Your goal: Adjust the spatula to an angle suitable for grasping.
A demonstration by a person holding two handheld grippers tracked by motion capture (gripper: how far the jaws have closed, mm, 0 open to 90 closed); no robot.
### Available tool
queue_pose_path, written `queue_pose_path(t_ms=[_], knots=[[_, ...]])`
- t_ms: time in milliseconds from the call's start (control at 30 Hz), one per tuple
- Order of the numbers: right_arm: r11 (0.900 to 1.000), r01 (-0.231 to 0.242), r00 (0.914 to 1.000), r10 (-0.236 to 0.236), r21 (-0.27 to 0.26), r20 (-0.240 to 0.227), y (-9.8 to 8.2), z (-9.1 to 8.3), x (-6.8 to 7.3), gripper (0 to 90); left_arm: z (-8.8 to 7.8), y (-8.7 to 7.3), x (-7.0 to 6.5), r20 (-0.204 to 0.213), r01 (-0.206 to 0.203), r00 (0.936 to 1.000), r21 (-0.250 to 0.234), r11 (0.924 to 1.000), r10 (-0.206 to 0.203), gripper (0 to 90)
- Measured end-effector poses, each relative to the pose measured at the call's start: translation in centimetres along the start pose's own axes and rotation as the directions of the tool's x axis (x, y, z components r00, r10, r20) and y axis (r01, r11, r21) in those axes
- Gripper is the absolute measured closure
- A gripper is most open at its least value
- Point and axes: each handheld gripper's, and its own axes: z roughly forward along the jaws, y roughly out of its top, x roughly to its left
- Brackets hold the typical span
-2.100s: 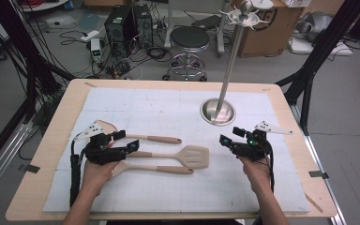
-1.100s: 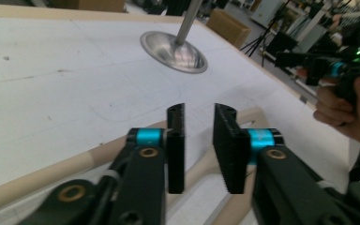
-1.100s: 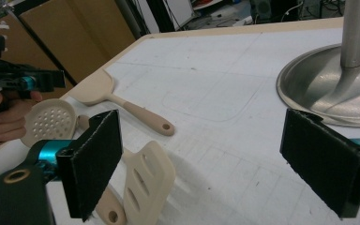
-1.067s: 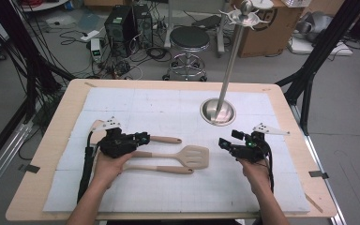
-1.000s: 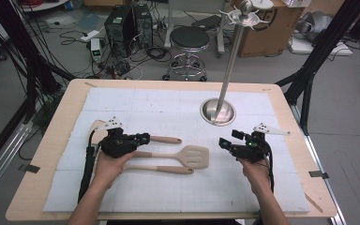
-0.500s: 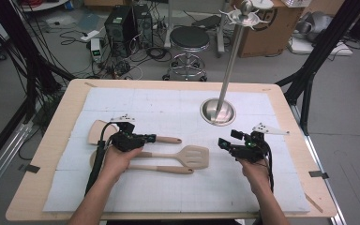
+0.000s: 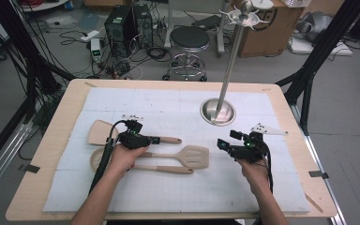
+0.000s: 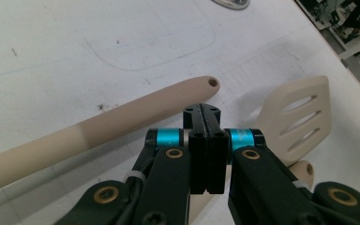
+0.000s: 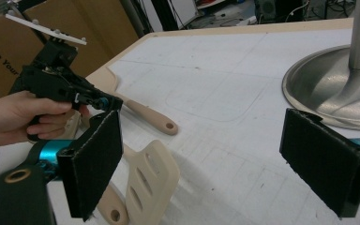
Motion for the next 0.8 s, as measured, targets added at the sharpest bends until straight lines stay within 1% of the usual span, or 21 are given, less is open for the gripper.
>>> queue_pose_path(t_ms=[67,133,200,233,333,400,467,533,567,600,633,700,733,800], knots=[[1.0,0.0,1.0,0.0,0.0,-0.003,0.0,0.1,0.0,13.1,0.5,-0.1,0.1,-0.009,0.007,0.9999,0.03,0.9995,-0.006,89.9],[1.0,0.006,1.0,-0.006,-0.002,-0.001,0.0,0.1,-0.1,13.1,0.8,-0.3,0.2,-0.019,0.019,0.9997,0.084,0.9963,-0.017,90.0],[1.0,0.004,1.0,-0.004,-0.004,0.001,0.0,0.1,-0.1,13.3,1.2,-0.4,0.1,-0.043,0.014,0.999,0.118,0.9929,-0.009,90.0],[1.0,-0.002,1.0,0.002,0.001,0.0,0.0,0.1,-0.1,13.3,1.3,-0.4,0.2,-0.045,0.013,0.999,0.126,0.9919,-0.008,90.0],[1.0,0.0,1.0,0.0,0.003,0.003,0.0,0.2,-0.1,13.3,1.4,-0.4,0.4,-0.05,0.041,0.9981,0.114,0.9926,-0.035,90.0],[1.0,0.005,1.0,-0.005,0.004,0.001,0.0,0.2,0.0,13.3,1.5,-0.4,0.6,-0.053,0.059,0.9972,0.118,0.9912,-0.053,90.0],[1.0,0.01,1.0,-0.01,0.003,0.001,0.0,0.2,0.1,13.5,1.7,-0.4,0.7,-0.066,0.07,0.996,0.138,0.988,-0.061,90.0],[1.0,0.008,1.0,-0.008,0.003,0.001,0.0,0.2,0.1,13.6,1.9,-0.1,0.5,-0.076,0.07,0.9954,0.155,0.9855,-0.059,90.0],[1.0,0.006,1.0,-0.006,0.002,0.0,0.0,0.2,0.1,13.6,2.0,0.1,0.2,-0.093,0.064,0.9944,0.167,0.9839,-0.049,90.0],[1.0,0.006,1.0,-0.006,0.002,0.0,0.0,0.2,0.1,13.6,2.2,0.4,-0.1,-0.103,0.047,0.9943,0.185,0.9817,-0.028,90.0],[1.0,0.005,1.0,-0.005,0.0,0.001,0.0,0.2,0.1,13.8,2.5,0.7,-0.4,-0.102,0.042,0.9945,0.191,0.9807,-0.023,90.0],[1.0,0.0,1.0,0.0,0.002,0.001,0.0,0.1,0.1,13.8,3.2,1.1,-0.8,-0.11,0.042,0.9937,0.203,0.9784,-0.02,90.0],[1.0,0.001,1.0,-0.001,-0.002,0.0,0.0,0.0,0.2,14.0,3.6,1.2,-0.9,-0.123,0.038,0.9924,0.217,0.9754,-0.012,90.0],[1.0,0.002,1.0,-0.002,-0.003,0.002,0.0,0.0,0.2,14.0,3.9,1.6,-1.0,-0.128,0.043,0.9917,0.219,0.9748,-0.015,90.0]])
